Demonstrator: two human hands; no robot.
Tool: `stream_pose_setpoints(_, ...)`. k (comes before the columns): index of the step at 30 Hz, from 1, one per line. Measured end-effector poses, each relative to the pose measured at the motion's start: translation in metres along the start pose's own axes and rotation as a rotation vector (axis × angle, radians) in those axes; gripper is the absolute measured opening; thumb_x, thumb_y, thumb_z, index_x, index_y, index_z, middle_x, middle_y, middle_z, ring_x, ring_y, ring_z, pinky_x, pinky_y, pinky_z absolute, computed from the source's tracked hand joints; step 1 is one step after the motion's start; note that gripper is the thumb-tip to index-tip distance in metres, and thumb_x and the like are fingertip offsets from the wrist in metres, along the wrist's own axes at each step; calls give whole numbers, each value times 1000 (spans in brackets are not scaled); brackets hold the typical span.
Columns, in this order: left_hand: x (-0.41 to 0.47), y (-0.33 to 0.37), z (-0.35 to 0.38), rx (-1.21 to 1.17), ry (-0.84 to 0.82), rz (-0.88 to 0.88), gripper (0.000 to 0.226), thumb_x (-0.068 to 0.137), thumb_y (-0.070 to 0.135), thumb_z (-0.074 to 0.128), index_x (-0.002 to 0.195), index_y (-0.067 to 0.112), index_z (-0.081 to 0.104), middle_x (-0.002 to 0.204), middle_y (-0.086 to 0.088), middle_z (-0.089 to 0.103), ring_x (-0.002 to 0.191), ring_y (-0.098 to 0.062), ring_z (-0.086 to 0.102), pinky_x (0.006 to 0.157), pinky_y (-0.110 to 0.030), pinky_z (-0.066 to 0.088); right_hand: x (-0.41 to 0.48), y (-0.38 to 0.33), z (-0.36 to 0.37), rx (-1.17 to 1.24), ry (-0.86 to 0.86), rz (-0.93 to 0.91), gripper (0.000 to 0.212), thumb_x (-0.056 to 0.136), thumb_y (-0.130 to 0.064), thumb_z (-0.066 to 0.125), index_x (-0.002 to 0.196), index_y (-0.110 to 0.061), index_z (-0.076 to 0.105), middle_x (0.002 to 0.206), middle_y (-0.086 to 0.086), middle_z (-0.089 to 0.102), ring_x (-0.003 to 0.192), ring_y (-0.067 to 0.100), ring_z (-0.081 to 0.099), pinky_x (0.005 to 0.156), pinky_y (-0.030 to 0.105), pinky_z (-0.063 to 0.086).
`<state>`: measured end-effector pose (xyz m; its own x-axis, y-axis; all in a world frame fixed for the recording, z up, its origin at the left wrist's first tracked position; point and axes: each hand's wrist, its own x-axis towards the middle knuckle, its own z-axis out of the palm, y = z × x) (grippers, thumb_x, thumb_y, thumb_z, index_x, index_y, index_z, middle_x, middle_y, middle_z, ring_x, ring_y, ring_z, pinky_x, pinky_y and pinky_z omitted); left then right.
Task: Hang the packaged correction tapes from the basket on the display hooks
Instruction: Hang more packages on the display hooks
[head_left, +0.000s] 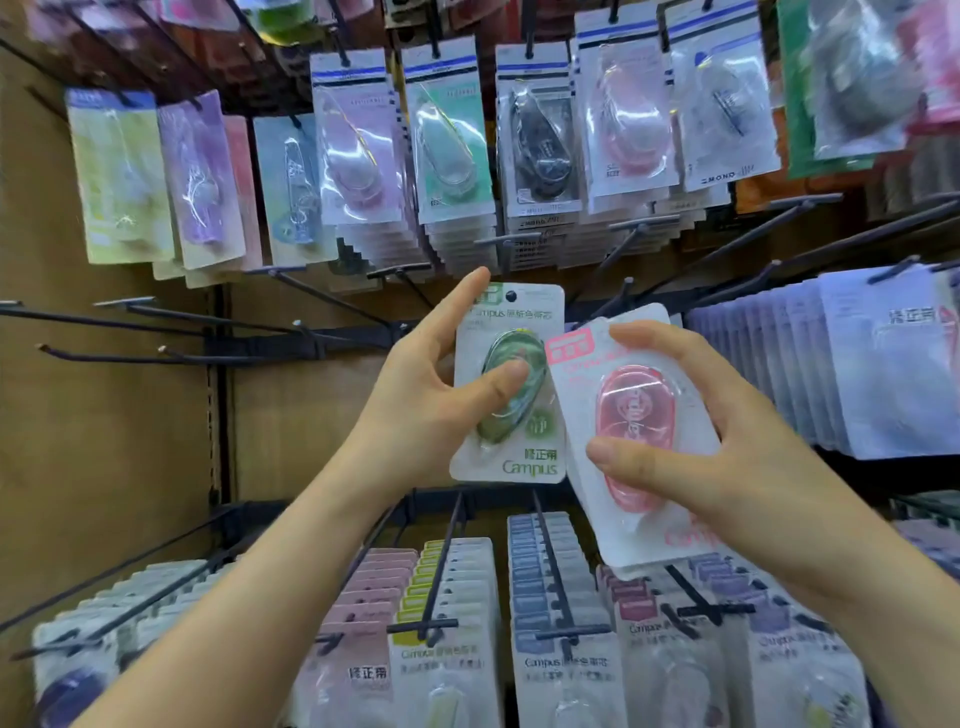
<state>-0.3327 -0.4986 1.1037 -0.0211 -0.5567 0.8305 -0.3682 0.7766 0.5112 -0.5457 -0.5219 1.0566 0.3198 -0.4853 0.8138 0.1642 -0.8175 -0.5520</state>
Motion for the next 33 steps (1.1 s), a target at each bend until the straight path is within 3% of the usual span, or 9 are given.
stream_pose_setpoints(4, 8, -4, 0, 43, 19, -56, 77, 86, 12, 71, 152, 21, 33, 123, 5, 67, 106, -8, 68, 89, -28, 57, 5, -6, -6, -8, -23, 22, 49, 66, -29, 80, 107, -50, 64, 100, -25, 68, 84, -4, 67, 59, 9, 50)
stream_pose_setpoints(7, 14, -13, 3, 104, 13, -123, 75, 87, 20, 71, 151, 32, 33, 127, 4, 65, 109, -10, 67, 90, -30, 57, 15, 0, -10, -77, -33, 69, 44, 73, -26, 82, 107, -47, 64, 97, -24, 66, 77, -9, 63, 50, 7, 44)
stream_pose_setpoints(11, 22, -24, 3, 107, -10, -246, 69, 88, 17, 72, 137, 50, 37, 119, -2, 66, 100, -17, 71, 77, -37, 62, 29, 19, -6, -219, -29, 127, 48, 76, -31, 82, 113, -51, 58, 115, -21, 59, 95, -1, 62, 68, 17, 50)
stream_pose_setpoints(14, 22, -30, -2, 59, -35, -282, 72, 86, 0, 69, 132, 49, 42, 116, -5, 66, 98, -22, 72, 78, -45, 61, 35, 34, -7, -265, -34, 168, 58, 79, -30, 80, 120, -55, 48, 119, -21, 54, 104, 5, 59, 75, 22, 52)
stream_pose_setpoints(20, 40, -63, 6, 180, 43, -342, 49, 90, 12, 69, 127, 37, 51, 106, -6, 70, 88, -21, 74, 69, -42, 63, 45, 52, -11, -219, -18, 270, 79, 83, -21, 78, 135, -56, 29, 110, -26, 47, 92, 1, 57, 53, 6, 47)
stream_pose_setpoints(26, 89, -118, 1, 288, 75, -393, 55, 90, 11, 70, 137, 30, 50, 119, -12, 68, 96, -25, 71, 83, -45, 60, 58, 55, -6, -135, 89, 337, 107, 80, -18, 81, 148, -55, 7, 130, -10, 49, 108, 18, 60, 75, 30, 55)
stream_pose_setpoints(28, 101, -132, 3, 319, 68, -411, 55, 91, 10, 68, 138, 29, 50, 125, -13, 65, 103, -28, 69, 88, -46, 58, 61, 58, -4, -57, 125, 343, 99, 78, -18, 83, 148, -47, 20, 126, -10, 57, 108, 18, 63, 81, 35, 57)
stream_pose_setpoints(31, 111, -144, 4, 416, 89, -388, 56, 91, 14, 69, 141, 30, 50, 128, -8, 64, 106, -26, 66, 90, -38, 57, 62, 66, -2, 57, 106, 372, 58, 77, -17, 83, 128, -28, 57, 111, -3, 73, 98, 19, 72, 86, 41, 59)
stream_pose_setpoints(33, 114, -146, 4, 476, 83, -363, 56, 91, 17, 68, 142, 30, 48, 132, -6, 62, 108, -24, 65, 85, -31, 55, 60, 70, -1, 104, 83, 383, 48, 78, -16, 82, 121, -24, 63, 105, -1, 76, 95, 20, 73, 87, 42, 59)
